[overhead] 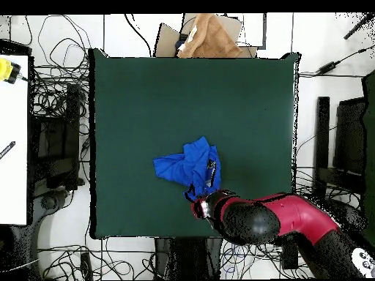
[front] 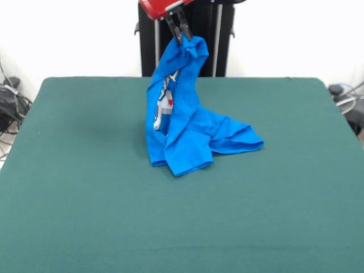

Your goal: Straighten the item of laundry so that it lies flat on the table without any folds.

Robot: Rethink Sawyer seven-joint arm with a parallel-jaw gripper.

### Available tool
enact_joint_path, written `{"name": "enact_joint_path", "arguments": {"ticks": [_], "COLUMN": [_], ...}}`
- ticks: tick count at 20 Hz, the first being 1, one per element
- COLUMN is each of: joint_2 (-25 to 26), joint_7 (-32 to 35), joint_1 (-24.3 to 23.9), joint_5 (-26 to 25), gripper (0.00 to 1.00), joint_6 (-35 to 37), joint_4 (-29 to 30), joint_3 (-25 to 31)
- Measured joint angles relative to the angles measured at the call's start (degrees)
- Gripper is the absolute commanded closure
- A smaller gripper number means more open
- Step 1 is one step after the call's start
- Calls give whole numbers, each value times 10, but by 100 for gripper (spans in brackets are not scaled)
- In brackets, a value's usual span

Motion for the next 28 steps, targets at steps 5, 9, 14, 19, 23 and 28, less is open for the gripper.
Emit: {"name": "enact_joint_path", "arguments": {"ticks": [5, 9, 14, 19, 23, 28], "joint_2": [-43, -59, -51, -25, 2, 28], "joint_7": [0, 0, 0, 0, 0, 0], "joint_1": [37, 95, 164, 231, 270, 275], "joint_5": [41, 42, 22, -27, -68, -83], "gripper": [100, 100, 100, 100, 100, 0], "joint_6": [51, 63, 48, 7, -28, -60], "joint_4": [-23, -62, -106, -150, -183, -197], "joint_3": [0, -5, -25, -65, -101, -123]}}
